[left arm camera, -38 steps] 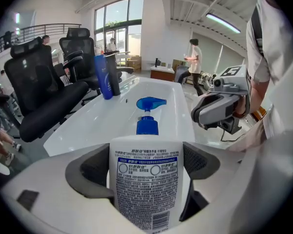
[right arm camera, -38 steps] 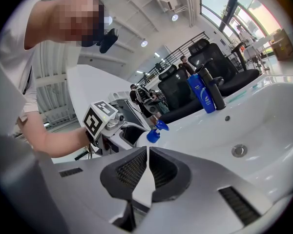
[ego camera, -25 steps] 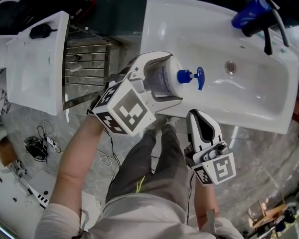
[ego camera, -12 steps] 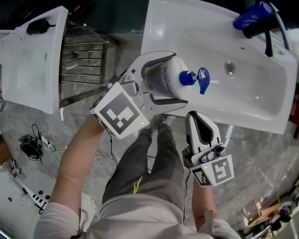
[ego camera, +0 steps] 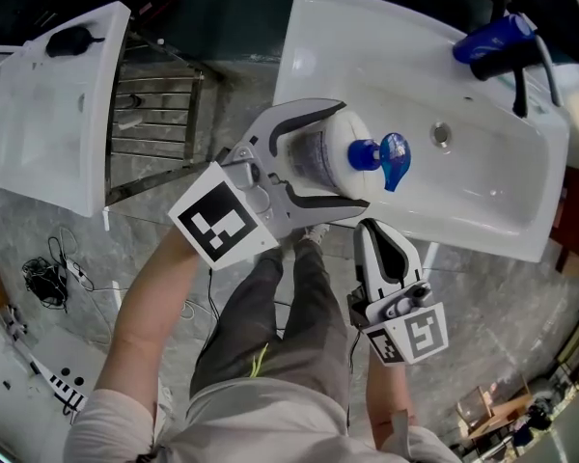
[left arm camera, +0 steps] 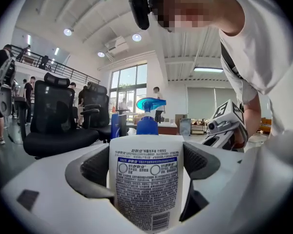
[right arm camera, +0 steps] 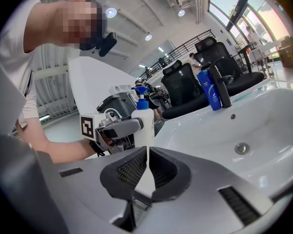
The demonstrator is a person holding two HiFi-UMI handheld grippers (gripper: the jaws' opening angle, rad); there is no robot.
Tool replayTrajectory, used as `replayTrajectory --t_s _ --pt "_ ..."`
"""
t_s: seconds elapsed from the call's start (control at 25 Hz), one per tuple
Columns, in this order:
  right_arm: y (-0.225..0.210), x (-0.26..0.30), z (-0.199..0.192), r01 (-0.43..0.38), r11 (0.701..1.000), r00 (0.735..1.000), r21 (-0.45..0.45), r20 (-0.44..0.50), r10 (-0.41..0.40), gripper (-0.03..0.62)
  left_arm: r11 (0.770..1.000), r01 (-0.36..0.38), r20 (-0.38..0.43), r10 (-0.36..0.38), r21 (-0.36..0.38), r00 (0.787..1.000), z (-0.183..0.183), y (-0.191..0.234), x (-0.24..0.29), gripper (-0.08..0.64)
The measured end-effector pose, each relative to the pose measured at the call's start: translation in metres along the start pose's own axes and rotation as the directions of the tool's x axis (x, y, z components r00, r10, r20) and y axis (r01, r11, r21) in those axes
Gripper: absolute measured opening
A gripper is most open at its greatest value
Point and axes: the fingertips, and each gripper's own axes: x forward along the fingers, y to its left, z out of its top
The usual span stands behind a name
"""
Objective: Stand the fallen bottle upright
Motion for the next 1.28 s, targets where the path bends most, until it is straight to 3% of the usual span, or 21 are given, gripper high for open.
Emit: replayTrajectory --t_s 0.4,0.76,1.28 --pt "0.018 0.014 -0.011 -0.01 0.999 0.998 -0.032 -0.06 0.008 0.041 0.994 -0.008 0.158 0.025 -0.111 0.987 -0.007 0.009 -0.021 0.468" --pt "0.029 0.02 -0.009 -0.005 0.999 0.997 -0.048 -0.08 0.001 0.041 0.997 0.013 0.204 0.002 -0.074 0.979 -0.011 0.01 -0.028 0.468" --pt "0.044 0.027 -0.018 -0.013 0.999 0.994 -0.053 -0.105 0.007 0.041 0.994 0.049 0.252 -0.022 -0.099 0.967 -0.015 0.01 -0.039 0.468"
